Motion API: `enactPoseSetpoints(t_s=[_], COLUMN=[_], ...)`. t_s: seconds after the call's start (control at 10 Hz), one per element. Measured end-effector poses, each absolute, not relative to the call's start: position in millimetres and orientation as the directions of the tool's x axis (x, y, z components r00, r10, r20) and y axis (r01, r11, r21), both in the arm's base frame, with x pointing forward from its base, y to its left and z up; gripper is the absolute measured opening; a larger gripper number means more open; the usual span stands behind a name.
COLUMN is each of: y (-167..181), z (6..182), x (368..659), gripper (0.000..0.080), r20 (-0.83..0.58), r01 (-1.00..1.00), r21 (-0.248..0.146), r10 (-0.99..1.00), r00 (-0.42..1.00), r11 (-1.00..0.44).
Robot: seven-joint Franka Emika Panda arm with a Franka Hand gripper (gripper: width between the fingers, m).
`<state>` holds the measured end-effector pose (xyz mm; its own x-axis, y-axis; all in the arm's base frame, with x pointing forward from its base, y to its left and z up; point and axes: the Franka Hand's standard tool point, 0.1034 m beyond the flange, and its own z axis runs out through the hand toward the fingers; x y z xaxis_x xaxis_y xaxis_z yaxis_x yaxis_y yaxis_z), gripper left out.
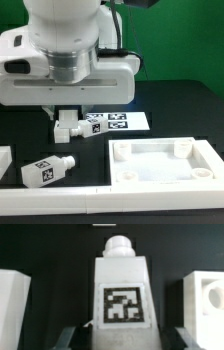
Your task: Assemble one leg
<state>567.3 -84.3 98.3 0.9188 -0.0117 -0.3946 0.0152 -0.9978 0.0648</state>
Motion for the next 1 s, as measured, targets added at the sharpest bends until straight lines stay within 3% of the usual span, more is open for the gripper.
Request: enactPoseSetpoints(t_s=[0.1, 0.3, 0.4, 0.9, 1.0], y=[-57.6, -8.6, 12.7, 22.7, 38.8], z=[108.1, 135.2, 144.9, 142.0, 142.9], x=[572.6, 602.7, 616.7, 634.7, 635.0], gripper=[0.0285, 0.0285, 0.0285, 0.0286, 0.0286], r20=[-0.332, -0.131, -0.069, 0.292, 0.389], r01=[-0.021, -0.145, -0.181, -0.163, -0.174], r21=[0.052, -0.018, -0.028, -0.052, -0.078], r10=[-0.038, -0.142, -0.178, -0.171, -0.191], r00=[0.943, 0.981, 0.982, 0.941, 0.901], r11=[-0.998, -0.989, -0.983, -0.985, -0.982])
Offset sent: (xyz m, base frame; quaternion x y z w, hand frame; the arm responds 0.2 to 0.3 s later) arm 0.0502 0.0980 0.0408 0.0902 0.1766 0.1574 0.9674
